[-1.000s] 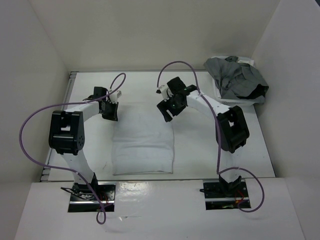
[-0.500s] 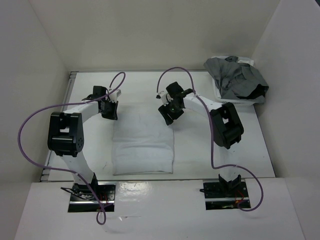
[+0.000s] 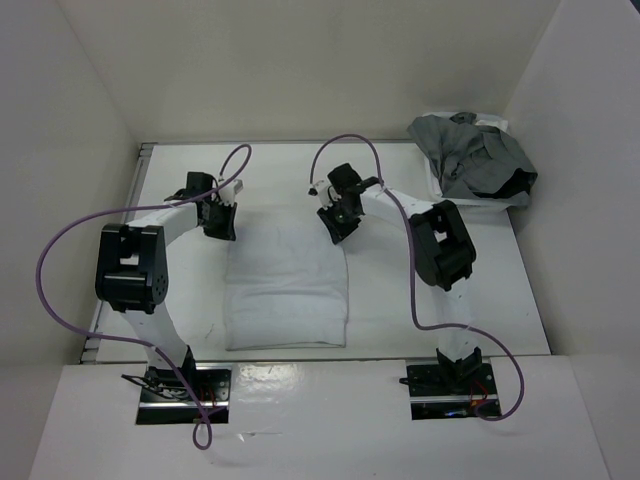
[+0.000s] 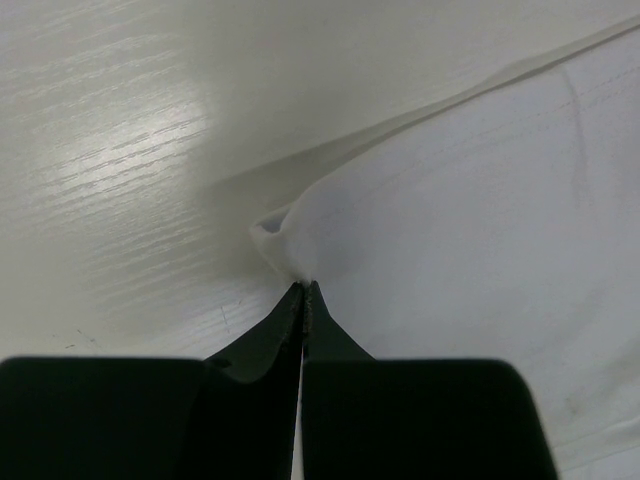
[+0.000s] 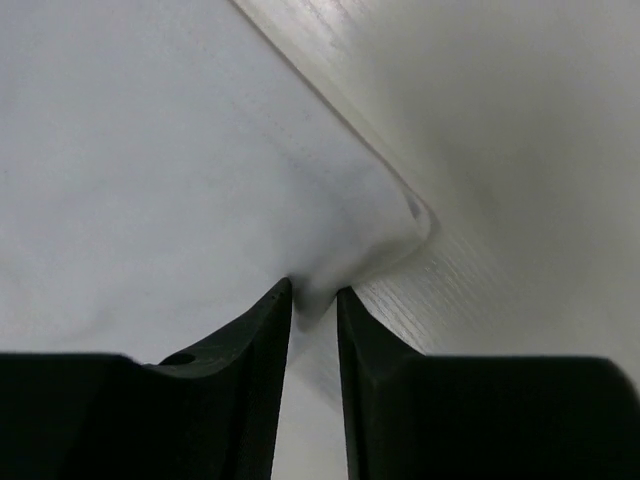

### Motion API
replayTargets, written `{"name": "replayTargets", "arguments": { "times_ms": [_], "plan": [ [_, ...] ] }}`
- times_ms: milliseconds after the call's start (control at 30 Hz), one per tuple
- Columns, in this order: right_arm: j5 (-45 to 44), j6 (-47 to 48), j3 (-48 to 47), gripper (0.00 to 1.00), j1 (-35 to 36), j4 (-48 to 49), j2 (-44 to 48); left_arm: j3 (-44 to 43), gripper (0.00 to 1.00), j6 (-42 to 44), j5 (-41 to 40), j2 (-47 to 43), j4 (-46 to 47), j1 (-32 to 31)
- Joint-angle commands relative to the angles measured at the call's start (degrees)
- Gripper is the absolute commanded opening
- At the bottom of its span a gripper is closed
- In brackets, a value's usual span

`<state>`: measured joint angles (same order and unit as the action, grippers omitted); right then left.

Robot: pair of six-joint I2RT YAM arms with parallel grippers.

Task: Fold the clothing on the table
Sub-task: Flatten the skirt out

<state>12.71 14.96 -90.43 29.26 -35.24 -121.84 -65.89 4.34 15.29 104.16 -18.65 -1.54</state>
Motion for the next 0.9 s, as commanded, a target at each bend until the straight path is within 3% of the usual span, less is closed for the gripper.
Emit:
{"name": "replayTargets", "arguments": {
  "times_ms": [0,33,133,233,867],
  "plan": [
    [-0.32,-0.37,-1.59,0.28,-0.08,0.88,-3.22,0.06,0.0,0.5,1.67,-0.1,-0.07,-1.09],
    [-1.36,-0.37,-1.59,0.18,-0.08,0.88,-3.23,-0.55,0.0,0.5,1.67,-0.1,-0.07,-1.1],
    [-4.52,-0.37,-0.98,0.05,0.45,0.88,-3.23,-1.08,0.0,0.5,1.67,1.13,-0.07,-2.32],
    [-7.78,-0.37,-0.45,0.0,0.45,2.02,-2.7,-2.74,0.0,0.5,1.67,2.44,-0.07,-3.46],
    [-20.26,2.53,-2.55,0.0,-7.63,3.87,0.29,-20.86,0.0,-1.09,1.67,14.31,-0.07,-5.75]
  ]
}}
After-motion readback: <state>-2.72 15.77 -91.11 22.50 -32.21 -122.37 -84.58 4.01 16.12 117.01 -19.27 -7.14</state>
